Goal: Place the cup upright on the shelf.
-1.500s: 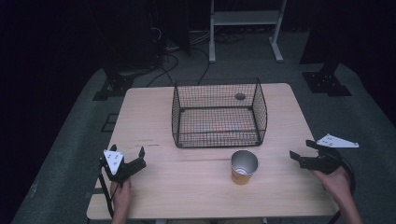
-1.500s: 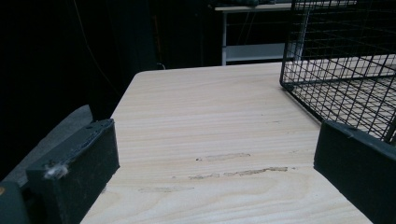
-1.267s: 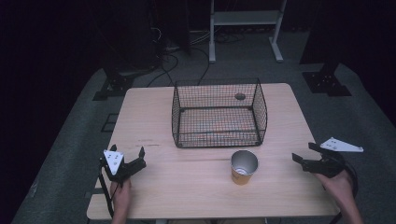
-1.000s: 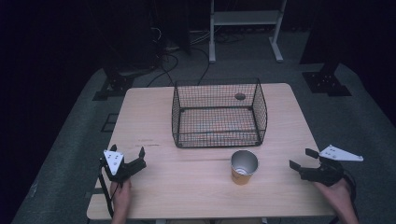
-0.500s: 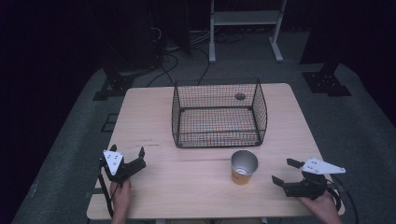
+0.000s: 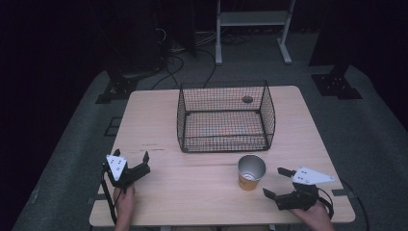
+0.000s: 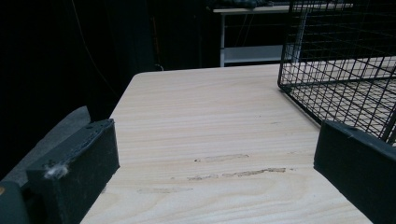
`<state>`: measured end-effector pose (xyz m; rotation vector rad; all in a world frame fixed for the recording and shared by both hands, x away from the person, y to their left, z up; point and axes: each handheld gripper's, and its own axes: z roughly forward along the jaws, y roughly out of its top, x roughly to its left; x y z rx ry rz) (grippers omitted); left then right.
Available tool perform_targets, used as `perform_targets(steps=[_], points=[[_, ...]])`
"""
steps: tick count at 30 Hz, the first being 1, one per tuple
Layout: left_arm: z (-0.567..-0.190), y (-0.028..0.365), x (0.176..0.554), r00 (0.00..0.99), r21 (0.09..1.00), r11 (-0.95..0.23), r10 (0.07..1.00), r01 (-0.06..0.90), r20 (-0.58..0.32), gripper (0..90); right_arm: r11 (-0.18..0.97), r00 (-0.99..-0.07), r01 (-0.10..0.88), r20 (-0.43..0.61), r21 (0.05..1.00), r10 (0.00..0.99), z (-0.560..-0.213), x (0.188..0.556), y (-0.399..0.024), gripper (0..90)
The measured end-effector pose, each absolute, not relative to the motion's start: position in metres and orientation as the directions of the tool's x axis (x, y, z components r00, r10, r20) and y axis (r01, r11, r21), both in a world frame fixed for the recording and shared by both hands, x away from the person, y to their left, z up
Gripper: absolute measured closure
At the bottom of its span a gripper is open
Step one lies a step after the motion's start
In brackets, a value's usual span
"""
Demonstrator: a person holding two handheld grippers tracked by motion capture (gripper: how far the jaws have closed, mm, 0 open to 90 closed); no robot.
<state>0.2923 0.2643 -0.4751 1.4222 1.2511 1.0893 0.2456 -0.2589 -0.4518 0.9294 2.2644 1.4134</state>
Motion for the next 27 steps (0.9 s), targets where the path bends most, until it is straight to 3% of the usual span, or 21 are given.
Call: perform_targets(steps=[27], points=[[-0.475, 0.265, 0.292, 0.094, 0.982, -0.057, 0.995, 0.180, 0.040, 0.0, 0.349, -0.768, 0.310, 0.017, 0.884, 0.640, -0.445, 0.275, -0.205, 4.2]])
